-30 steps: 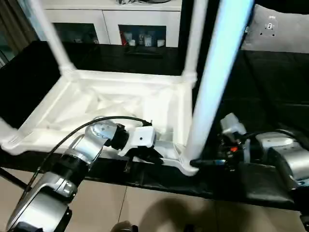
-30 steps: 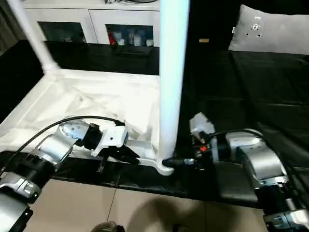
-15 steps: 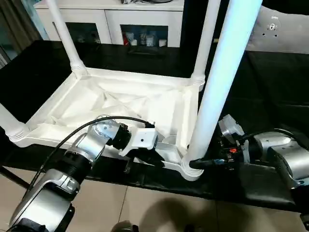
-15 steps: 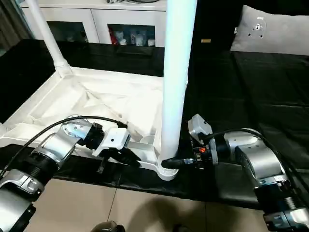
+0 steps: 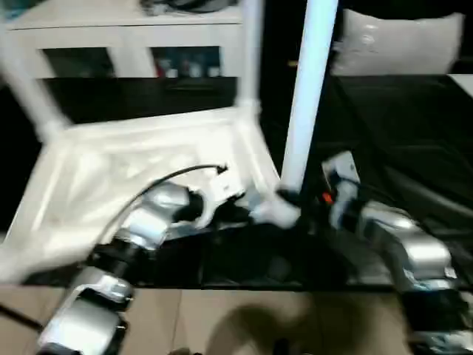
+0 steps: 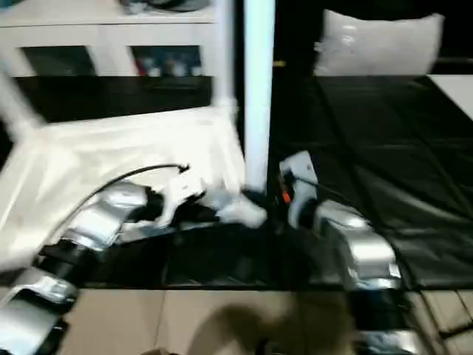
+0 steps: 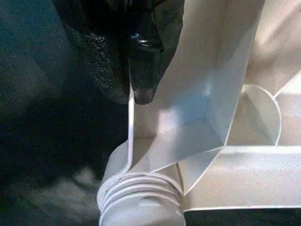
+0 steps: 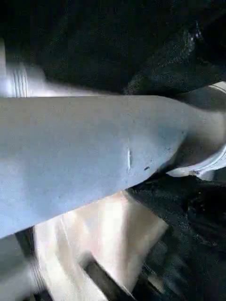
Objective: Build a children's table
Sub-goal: Rotate leg to tighten
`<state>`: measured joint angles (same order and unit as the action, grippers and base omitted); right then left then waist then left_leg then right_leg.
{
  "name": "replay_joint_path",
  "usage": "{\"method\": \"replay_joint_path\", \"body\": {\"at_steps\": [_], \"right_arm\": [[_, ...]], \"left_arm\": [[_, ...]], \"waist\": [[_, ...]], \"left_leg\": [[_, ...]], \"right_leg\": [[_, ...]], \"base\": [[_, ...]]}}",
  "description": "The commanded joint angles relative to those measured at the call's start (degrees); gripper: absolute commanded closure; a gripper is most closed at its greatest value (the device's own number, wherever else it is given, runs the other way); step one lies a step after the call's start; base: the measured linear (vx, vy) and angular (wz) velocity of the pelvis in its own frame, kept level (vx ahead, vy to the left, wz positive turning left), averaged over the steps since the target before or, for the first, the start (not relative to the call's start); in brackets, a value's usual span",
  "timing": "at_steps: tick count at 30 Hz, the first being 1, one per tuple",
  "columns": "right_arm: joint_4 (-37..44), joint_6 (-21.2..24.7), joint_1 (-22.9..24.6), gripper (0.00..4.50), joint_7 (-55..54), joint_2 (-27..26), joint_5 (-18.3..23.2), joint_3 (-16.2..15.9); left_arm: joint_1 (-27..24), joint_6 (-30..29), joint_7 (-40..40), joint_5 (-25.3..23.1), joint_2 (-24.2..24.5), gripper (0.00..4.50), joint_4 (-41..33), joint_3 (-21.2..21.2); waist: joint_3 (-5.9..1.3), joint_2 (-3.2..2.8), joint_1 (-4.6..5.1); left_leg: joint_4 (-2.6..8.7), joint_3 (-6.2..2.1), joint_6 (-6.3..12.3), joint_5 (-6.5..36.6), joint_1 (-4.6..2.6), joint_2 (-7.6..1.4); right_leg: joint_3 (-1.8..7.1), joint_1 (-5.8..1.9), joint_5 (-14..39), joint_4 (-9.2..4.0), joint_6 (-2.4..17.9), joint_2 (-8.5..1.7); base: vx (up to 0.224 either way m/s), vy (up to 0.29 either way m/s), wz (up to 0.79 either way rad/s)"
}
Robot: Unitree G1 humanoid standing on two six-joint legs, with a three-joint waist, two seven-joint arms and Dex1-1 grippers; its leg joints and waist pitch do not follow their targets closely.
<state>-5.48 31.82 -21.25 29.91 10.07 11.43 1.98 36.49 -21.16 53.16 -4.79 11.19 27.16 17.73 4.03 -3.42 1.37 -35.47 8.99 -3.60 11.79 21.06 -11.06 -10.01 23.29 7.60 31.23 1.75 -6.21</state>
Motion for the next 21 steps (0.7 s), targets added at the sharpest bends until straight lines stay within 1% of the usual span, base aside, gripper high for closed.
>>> {"method": "replay_joint_path", "body": {"at_steps": [1,2,3,4,5,6,7,8,9,10,11,12,13,14,16,17,18,19,20,21], "right_arm": [[-3.2,1.7,-1.1,2.45,-5.6,-3.9,0.5,-1.4],[-4.8,0.9,-1.8,2.45,-9.1,-5.6,-0.2,-0.3],[-5.2,0.7,-2.0,2.45,-9.9,-6.0,-0.4,0.0],[-7.5,-1.3,-3.1,2.45,-13.3,-8.0,-0.9,1.4],[-8.0,-1.7,-3.3,2.10,-13.8,-8.4,-1.0,1.6],[-8.7,-3.3,-3.7,1.89,-14.3,-8.8,-1.2,2.0],[-9.2,-5.0,-4.0,1.75,-14.7,-9.0,-1.5,2.3],[-9.0,-5.1,-4.1,1.73,-14.9,-9.2,-1.6,2.4],[-8.2,-4.9,-3.7,1.66,-14.0,-9.1,-1.2,2.4],[-7.6,-4.8,-3.5,1.41,-13.7,-9.0,-1.0,2.4],[-6.9,-4.6,-3.1,1.33,-13.2,-8.6,-0.8,2.3],[-6.2,-4.5,-2.7,1.33,-12.5,-8.2,-0.6,2.1],[-5.6,-4.7,-2.4,1.27,-12.1,-7.8,-0.5,2.2],[-5.1,-5.2,-2.0,1.03,-11.2,-7.2,-0.4,2.1],[-4.3,-6.2,-1.3,0.90,-10.0,-6.1,-0.2,2.1],[-3.9,-6.9,-0.8,0.90,-9.0,-5.3,0.0,2.1],[-3.3,-7.5,-0.4,0.84,-7.4,-4.4,0.4,2.1],[-2.6,-7.9,0.1,0.59,-5.7,-3.4,0.9,2.1],[-1.5,-8.3,0.9,0.52,-1.1,-0.6,2.0,2.0],[-1.2,-8.4,1.2,0.52,0.7,0.6,2.3,1.8]], "left_arm": [[2.0,-0.2,-4.3,0.9,-2.8,4.50,-4.6,-1.8],[2.3,-0.8,-7.0,0.4,-4.2,4.50,-4.6,-2.3],[2.3,-0.9,-7.7,0.4,-4.5,4.50,-4.6,-2.5],[2.5,-1.9,-10.8,0.3,-6.3,4.50,-4.8,-3.1],[2.5,-2.2,-11.4,0.4,-6.7,4.50,-4.9,-3.2],[2.4,-2.8,-11.8,0.2,-6.9,4.50,-5.4,-3.1],[2.2,-3.4,-11.9,-0.1,-6.9,4.50,-6.2,-2.9],[2.1,-3.9,-12.1,-0.1,-6.9,4.50,-6.7,-2.8],[2.0,-3.6,-11.9,-0.2,-6.4,4.50,-7.0,-2.7],[1.9,-3.4,-11.8,-0.2,-6.1,4.50,-7.2,-2.6],[1.7,-3.0,-11.5,-0.1,-5.7,4.50,-7.3,-2.5],[1.5,-2.6,-11.0,0.1,-5.3,4.50,-7.4,-2.5],[1.3,-2.2,-10.6,0.1,-4.9,4.50,-7.4,-2.4],[1.1,-1.8,-10.1,0.1,-4.4,4.50,-7.4,-2.3],[0.7,-0.9,-9.2,0.0,-3.6,4.50,-7.3,-2.0],[0.5,-0.6,-8.6,0.2,-3.1,4.50,-7.3,-1.8],[0.4,0.1,-7.9,0.3,-2.6,4.50,-7.1,-1.7],[0.3,1.1,-7.0,0.4,-2.1,4.50,-6.8,-1.5],[0.0,2.9,-4.8,0.7,-1.0,4.50,-6.1,-1.0],[-0.1,3.9,-3.9,0.8,-0.5,4.50,-5.7,-0.8]], "waist": [[-4.14,0.41,-0.01],[-4.27,0.55,0.17],[-4.27,0.55,0.17],[-4.41,0.51,0.26],[-4.47,0.51,0.18],[-4.58,0.62,0.05],[-4.73,0.59,-0.15],[-4.88,0.64,-0.25],[-4.96,0.63,-0.37],[-5.24,0.66,-0.73],[-5.42,0.62,-1.04],[-5.55,0.64,-1.20],[-5.79,0.82,-1.44],[-5.82,0.69,-1.81],[-5.93,0.69,-2.37],[-5.87,0.92,-2.56],[-5.80,0.91,-2.78],[-5.68,1.01,-2.94],[-5.34,0.84,-3.17],[-5.29,0.89,-3.39]], "left_leg": [[4.61,-1.28,2.53,16.3,-0.06,-1.53],[4.56,-1.14,2.91,15.9,-0.09,-1.42],[4.56,-1.14,2.91,15.9,-0.09,-1.42],[4.42,-0.94,3.25,14.0,-0.03,-1.37],[4.45,-0.95,3.39,13.4,-0.08,-1.41],[4.42,-0.90,3.79,12.2,0.06,-1.43],[4.41,-0.89,4.30,10.8,0.25,-1.57],[4.33,-0.88,4.95,9.4,0.39,-1.62],[4.32,-0.84,5.25,8.7,0.30,-1.68],[4.12,-0.75,5.97,6.5,0.37,-1.58],[3.98,-0.71,6.87,3.6,0.53,-1.56],[3.88,-0.67,7.40,2.3,0.56,-1.50],[3.52,-0.65,8.71,-0.7,0.86,-1.36],[3.34,-0.54,9.93,-2.4,0.86,-1.34],[3.11,-0.45,11.01,-3.5,1.03,-1.27],[3.02,-0.38,11.31,-3.7,1.19,-1.28],[3.00,-0.34,11.34,-3.2,1.19,-1.24],[3.00,-0.27,11.13,-2.0,1.30,-1.19],[3.16,-0.20,10.41,0.1,1.18,-1.30],[3.19,-0.13,10.12,1.7,1.07,-1.19]], "right_leg": [[2.02,-3.85,28.1,-5.01,2.2,-3.11],[2.20,-3.78,27.0,-4.95,2.9,-3.13],[2.20,-3.78,27.0,-4.95,2.9,-3.13],[2.54,-3.72,25.1,-4.60,4.2,-3.32],[2.61,-3.71,24.5,-4.52,4.6,-3.32],[2.74,-3.87,22.9,-4.27,5.2,-3.27],[3.01,-4.00,20.9,-3.77,6.0,-3.43],[3.13,-4.08,19.2,-3.43,6.5,-3.33],[3.23,-4.05,18.3,-3.27,6.9,-3.33],[3.43,-4.17,15.6,-2.78,7.9,-3.32],[3.61,-4.29,11.8,-2.11,8.9,-3.22],[3.66,-4.34,10.1,-1.84,9.4,-3.20],[3.82,-4.42,6.4,-1.12,10.2,-3.18],[3.89,-4.10,4.6,-0.81,11.0,-3.10],[3.85,-4.22,4.5,-0.65,11.0,-3.22],[3.84,-4.12,4.9,-0.68,10.8,-3.11],[3.84,-4.01,5.7,-0.80,10.6,-3.14],[3.84,-4.00,7.4,-0.89,10.1,-3.02],[3.80,-3.76,10.9,-1.37,9.4,-2.97],[3.67,-3.82,13.0,-1.80,8.7,-2.89]], "base": [[0.000,0.000,0.00],[0.000,0.000,0.00],[0.000,0.000,0.00],[0.000,0.000,0.00],[0.000,0.000,0.00],[0.000,0.000,0.00],[0.000,0.000,0.00],[0.000,0.000,0.00],[0.000,0.000,0.00],[0.000,0.000,0.00],[0.000,0.000,0.00],[0.000,0.000,0.00],[0.000,0.000,0.00],[0.000,0.000,0.00],[0.000,0.000,0.00],[0.000,0.000,0.00],[0.000,0.000,0.00],[0.000,0.000,0.00],[0.000,0.000,0.00],[0.000,0.000,0.00]]}}
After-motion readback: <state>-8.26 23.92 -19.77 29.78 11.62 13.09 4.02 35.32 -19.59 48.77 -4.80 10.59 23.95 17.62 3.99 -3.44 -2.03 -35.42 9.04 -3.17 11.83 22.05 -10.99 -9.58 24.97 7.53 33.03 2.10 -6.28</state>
